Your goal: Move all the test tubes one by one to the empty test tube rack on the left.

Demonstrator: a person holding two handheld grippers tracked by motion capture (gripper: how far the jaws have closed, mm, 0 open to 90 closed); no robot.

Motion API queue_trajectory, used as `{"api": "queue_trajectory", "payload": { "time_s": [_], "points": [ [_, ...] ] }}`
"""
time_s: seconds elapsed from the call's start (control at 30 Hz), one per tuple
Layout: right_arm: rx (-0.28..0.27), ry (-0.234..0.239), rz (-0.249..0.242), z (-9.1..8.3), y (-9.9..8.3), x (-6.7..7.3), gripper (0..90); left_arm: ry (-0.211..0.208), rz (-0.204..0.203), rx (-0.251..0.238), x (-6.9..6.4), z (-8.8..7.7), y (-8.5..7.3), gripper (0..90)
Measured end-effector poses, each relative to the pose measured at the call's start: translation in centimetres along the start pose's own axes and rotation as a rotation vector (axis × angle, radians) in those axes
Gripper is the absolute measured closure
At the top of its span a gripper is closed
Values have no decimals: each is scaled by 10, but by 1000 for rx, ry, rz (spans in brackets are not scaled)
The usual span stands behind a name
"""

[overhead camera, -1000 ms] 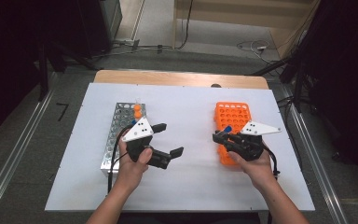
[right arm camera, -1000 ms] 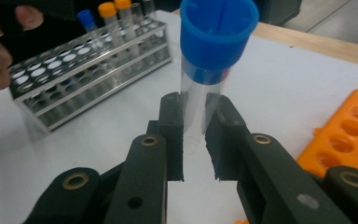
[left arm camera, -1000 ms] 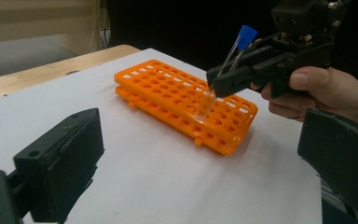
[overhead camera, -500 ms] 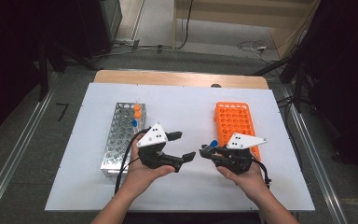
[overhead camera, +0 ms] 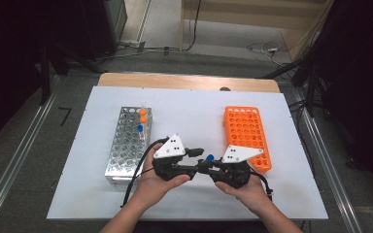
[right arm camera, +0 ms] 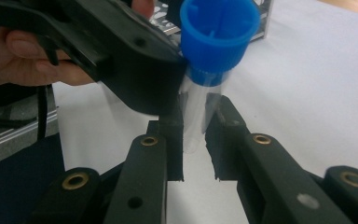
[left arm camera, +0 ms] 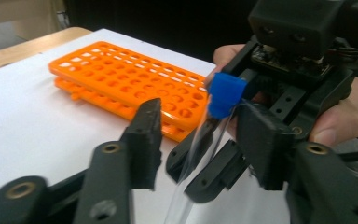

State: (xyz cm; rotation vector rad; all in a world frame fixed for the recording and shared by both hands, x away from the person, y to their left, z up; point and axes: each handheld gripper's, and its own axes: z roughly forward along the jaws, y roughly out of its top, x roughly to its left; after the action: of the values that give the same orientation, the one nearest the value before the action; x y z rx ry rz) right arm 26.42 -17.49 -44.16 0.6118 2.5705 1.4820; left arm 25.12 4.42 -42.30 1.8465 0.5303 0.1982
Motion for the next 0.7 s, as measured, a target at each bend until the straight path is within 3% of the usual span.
{"api": "queue_trajectory", "payload": {
  "time_s": [0.27,0.5,0.7],
  "points": [
    [18,15,-13,5,0,5,746,-52,17,8,-1,1,0,700],
    [21,32,3,5,0,3,745,-5,64,0,-4,0,1,744],
    [10,35,10,3,0,2,742,10,60,-20,-2,-5,1,760]
  ]
}}
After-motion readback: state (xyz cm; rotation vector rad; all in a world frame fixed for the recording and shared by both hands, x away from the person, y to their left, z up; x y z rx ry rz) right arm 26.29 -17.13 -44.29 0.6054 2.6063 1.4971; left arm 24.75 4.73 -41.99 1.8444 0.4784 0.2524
